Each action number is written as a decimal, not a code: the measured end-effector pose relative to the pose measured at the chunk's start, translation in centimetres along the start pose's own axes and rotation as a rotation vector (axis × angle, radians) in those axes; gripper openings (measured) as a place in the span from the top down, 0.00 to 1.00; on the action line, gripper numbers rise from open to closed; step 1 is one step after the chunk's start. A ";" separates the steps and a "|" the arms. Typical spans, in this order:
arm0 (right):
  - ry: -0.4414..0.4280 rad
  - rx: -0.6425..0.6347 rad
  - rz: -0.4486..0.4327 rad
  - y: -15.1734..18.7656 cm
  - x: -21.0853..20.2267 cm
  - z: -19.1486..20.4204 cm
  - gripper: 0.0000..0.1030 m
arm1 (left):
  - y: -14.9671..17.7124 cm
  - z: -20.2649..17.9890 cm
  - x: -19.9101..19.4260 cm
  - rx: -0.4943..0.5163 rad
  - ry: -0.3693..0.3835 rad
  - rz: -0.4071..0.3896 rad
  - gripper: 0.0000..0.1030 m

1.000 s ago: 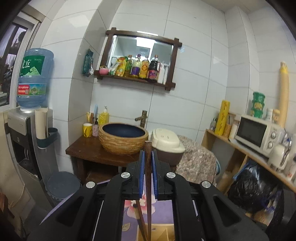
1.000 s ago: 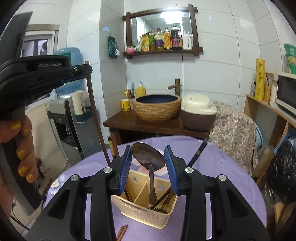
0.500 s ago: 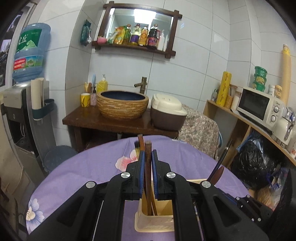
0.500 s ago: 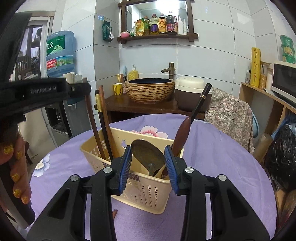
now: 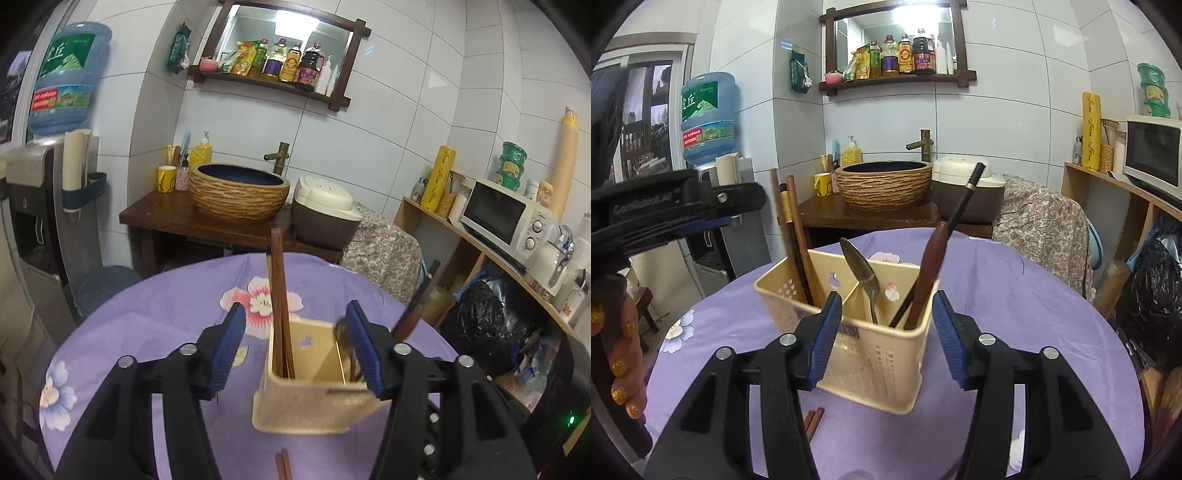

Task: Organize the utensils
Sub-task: 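Lower both utensils into the holder and open both grippers, then close left gripper on a brown chopstick while right gripper grasps a clear plastic spoon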

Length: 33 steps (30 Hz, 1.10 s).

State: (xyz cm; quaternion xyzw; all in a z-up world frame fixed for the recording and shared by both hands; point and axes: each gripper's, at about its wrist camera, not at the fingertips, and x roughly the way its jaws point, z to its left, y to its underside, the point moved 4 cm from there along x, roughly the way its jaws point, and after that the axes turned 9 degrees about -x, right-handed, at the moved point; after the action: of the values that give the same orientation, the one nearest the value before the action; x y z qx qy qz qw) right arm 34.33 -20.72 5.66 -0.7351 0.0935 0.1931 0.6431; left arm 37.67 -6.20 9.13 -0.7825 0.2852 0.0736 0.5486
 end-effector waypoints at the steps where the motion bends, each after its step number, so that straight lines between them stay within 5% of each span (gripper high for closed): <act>1: -0.008 -0.007 0.008 0.3 -0.6 0.1 0.49 | 0.8 0.3 -0.7 -0.001 0.000 0.011 0.36; 3: -0.013 -0.024 0.037 1.6 -1.9 0.1 0.48 | 2.6 0.7 -1.5 0.021 -0.015 0.051 0.27; 8: -0.004 -0.044 0.139 6.8 -4.7 0.7 0.43 | 9.5 2.4 -2.8 0.109 -0.071 0.208 0.29; 12: 0.035 -0.045 0.198 11.3 -6.4 1.4 0.42 | 14.8 3.6 -3.2 0.141 -0.129 0.304 0.53; 17: 0.034 -0.021 0.263 15.3 -7.3 2.3 0.42 | 18.7 3.8 -2.7 0.136 -0.153 0.376 0.65; 33: 0.019 0.045 0.287 16.7 -7.9 1.9 0.42 | 21.7 3.0 -1.7 0.149 -0.159 0.436 0.72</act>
State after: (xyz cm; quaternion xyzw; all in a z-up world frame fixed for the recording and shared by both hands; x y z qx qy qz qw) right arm 20.38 -22.38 -6.54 -0.7012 0.2080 0.2739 0.6245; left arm 25.46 -8.03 -9.00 -0.6515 0.4081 0.2303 0.5966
